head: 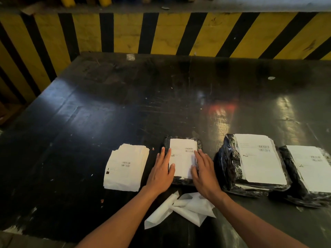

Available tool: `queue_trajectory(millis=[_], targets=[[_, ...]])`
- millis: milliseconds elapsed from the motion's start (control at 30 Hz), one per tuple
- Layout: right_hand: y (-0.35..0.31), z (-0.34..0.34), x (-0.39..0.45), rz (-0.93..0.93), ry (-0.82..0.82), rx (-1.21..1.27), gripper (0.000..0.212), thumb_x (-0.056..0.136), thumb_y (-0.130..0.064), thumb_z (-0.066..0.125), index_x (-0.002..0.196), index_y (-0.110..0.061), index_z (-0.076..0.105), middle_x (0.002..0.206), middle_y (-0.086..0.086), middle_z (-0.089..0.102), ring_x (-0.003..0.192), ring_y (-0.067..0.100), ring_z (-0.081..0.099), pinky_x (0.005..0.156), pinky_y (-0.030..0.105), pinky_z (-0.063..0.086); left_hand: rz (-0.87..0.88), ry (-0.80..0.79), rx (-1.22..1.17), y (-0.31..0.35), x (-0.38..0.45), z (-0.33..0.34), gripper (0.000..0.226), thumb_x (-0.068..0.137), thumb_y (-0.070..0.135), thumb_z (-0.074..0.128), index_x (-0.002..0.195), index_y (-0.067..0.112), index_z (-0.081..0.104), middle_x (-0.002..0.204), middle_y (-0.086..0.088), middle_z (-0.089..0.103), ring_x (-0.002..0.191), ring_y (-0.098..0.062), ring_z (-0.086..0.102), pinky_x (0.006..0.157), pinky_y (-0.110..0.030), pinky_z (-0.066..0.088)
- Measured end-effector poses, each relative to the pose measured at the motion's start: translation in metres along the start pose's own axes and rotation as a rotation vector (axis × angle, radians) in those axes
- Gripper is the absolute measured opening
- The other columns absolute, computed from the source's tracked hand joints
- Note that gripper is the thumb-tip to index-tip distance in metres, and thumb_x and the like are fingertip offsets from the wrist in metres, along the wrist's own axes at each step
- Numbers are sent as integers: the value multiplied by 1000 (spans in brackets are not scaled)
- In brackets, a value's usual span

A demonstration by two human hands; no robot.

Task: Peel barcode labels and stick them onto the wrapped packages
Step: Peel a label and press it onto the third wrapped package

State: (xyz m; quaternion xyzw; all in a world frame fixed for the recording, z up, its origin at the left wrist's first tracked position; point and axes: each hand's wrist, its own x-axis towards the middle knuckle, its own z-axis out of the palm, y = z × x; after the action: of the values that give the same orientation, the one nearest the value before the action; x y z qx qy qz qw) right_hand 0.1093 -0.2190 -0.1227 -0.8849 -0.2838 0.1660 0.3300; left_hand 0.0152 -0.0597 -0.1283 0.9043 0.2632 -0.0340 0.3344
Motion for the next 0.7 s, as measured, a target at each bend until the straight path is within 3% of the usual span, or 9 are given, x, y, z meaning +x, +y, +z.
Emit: queue_trajectory(millis=[67, 167, 233, 300, 433, 567, 700], targets=[[1, 1, 14, 27, -9, 15, 57, 103, -32, 36, 155, -27, 12, 164, -10, 2, 149, 14, -4, 119, 33, 4, 13, 15, -17, -1, 12, 1, 67, 103, 44, 34, 154, 35, -7, 163, 10, -18, 152, -19, -1, 115, -35, 28], [7, 6, 26, 37, -53, 22, 57, 104, -33, 32, 155, -29, 8, 164, -11, -8, 150, 13, -8, 123, 42, 6, 22, 31, -51, -4, 21, 6, 69, 102, 47, 34, 155, 34, -9, 163, 10, -19, 147, -15, 23, 103, -23, 41], [9, 11, 26, 32, -56, 68, 57, 104, -33, 31, 155, -30, 6, 163, -13, -12, 150, 12, -6, 123, 45, 10, 35, 53, -104, -4, 21, 12, 69, 102, 45, 35, 154, 34, -9, 162, 14, -21, 139, -12, 36, 96, -25, 52], [7, 15, 24, 37, -34, 120, 58, 104, -31, 32, 156, -28, 5, 162, -14, -14, 150, 10, -4, 123, 44, 11, 41, 86, -170, -2, 20, 17, 68, 103, 41, 37, 154, 35, -7, 161, 16, -21, 139, -10, 35, 91, -26, 55], [0, 14, 25, 50, 5, 188, 60, 103, -25, 40, 155, -22, 10, 159, -17, -10, 149, 6, 1, 122, 43, 16, -10, 132, -275, 8, 21, 16, 70, 101, 33, 46, 156, 29, 3, 164, 9, -9, 144, -12, 26, 93, -8, 42], [-12, 4, 26, 55, 39, 225, 60, 101, -22, 45, 154, -17, 15, 158, -16, -4, 148, 6, 4, 122, 42, 19, -51, 172, -310, 20, 21, 2, 72, 99, 29, 54, 156, 26, 10, 165, 5, 2, 143, -17, 32, 97, -21, 49], [-36, -25, 32, -20, 83, 248, 60, 100, -19, 48, 154, -15, 21, 159, -17, 4, 148, 1, 6, 122, 35, 18, -35, 259, -353, 40, 18, -25, 71, 97, 26, 57, 155, 25, 15, 165, 3, 8, 141, -17, 35, 87, -14, 51]])
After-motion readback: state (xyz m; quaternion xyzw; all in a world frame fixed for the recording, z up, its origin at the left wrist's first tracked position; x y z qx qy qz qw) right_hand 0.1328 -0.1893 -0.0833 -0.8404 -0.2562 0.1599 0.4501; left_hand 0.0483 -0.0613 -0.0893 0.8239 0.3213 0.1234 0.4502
